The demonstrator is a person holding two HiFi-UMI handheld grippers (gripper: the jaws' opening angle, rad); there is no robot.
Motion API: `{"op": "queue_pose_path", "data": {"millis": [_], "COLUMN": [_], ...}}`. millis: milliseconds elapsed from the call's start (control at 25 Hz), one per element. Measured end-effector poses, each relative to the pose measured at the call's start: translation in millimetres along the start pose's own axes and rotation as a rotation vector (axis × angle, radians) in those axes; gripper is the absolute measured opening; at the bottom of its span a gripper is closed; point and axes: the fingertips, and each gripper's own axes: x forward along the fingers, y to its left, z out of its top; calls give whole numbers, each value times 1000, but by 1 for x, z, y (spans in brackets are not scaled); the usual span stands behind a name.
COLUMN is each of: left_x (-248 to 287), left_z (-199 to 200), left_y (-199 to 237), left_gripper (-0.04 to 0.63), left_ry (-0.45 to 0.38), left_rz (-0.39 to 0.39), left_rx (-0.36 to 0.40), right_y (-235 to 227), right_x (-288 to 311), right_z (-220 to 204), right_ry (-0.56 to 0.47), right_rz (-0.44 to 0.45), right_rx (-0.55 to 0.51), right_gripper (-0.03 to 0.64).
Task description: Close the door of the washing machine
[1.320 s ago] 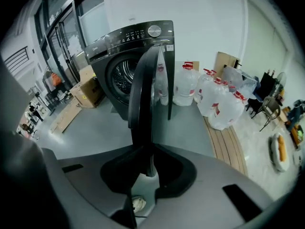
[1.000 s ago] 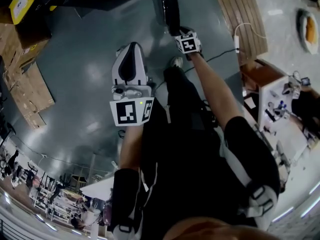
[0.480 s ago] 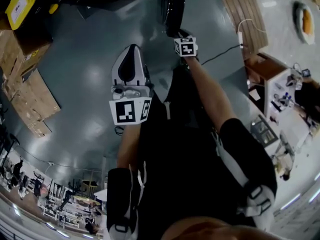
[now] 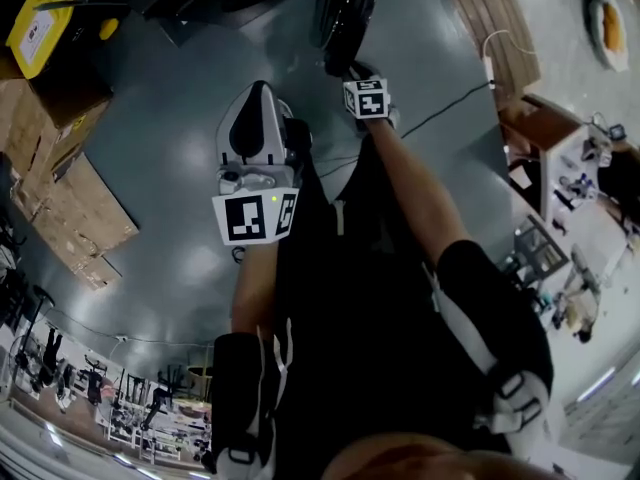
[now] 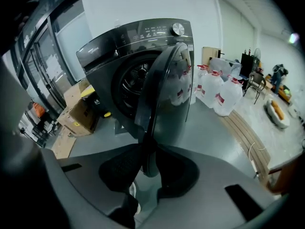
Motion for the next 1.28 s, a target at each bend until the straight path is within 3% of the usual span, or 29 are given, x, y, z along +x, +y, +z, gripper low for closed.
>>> {"op": "queue_pose_path", "data": {"millis": [560, 1280], "left_x": [-4, 1], "left_z": [14, 27], "left_y": [65, 122], "left_gripper": [5, 5], "left_ry": [27, 25], "left_rz": [-31, 4], "left_rx": [-16, -43], "right_y": [54, 120], "right_x": [27, 65], "right_z": [25, 76], "right_ry": [-26, 2], "right_rz": [9, 53], "right_rx": [87, 13], "right_gripper": [91, 112]}}
